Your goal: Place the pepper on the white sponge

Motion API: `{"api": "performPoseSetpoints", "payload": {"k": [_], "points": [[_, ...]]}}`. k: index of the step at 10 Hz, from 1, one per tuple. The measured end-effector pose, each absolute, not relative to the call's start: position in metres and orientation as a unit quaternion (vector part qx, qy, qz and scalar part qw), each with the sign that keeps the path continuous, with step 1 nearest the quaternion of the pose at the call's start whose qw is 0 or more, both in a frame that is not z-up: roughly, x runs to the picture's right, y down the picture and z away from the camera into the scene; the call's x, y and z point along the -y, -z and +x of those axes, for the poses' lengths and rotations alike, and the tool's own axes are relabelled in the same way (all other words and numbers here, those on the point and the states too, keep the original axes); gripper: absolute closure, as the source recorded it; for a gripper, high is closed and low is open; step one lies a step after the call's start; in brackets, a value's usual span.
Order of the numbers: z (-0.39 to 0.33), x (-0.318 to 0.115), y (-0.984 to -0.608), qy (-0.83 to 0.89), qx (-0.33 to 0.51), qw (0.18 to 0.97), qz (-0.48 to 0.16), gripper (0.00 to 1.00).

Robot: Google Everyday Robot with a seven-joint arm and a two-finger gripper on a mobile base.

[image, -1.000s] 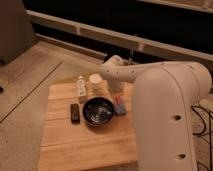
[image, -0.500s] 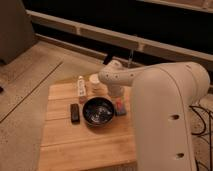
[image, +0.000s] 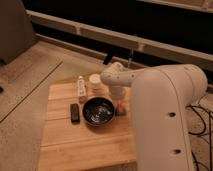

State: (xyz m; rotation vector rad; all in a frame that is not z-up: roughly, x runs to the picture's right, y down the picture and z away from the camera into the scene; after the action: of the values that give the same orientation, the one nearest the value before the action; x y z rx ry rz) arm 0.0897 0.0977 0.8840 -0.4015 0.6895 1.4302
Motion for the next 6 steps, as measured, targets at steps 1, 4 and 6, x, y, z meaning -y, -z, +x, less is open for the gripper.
{"api": "performPoseSetpoints", "payload": {"k": [1,4,6], "points": [[0.0879,-0.0969,-0.8876,-0.635,-0.306,0.685,-0.184,0.74],[0.0859,-0.0950,-0.8933,-0.628,-0.303,0.691,-0.191,0.44],[0.0838,-0.0929,-0.8941,-0.622,-0.301,0.698,-0.189,0.25]]}}
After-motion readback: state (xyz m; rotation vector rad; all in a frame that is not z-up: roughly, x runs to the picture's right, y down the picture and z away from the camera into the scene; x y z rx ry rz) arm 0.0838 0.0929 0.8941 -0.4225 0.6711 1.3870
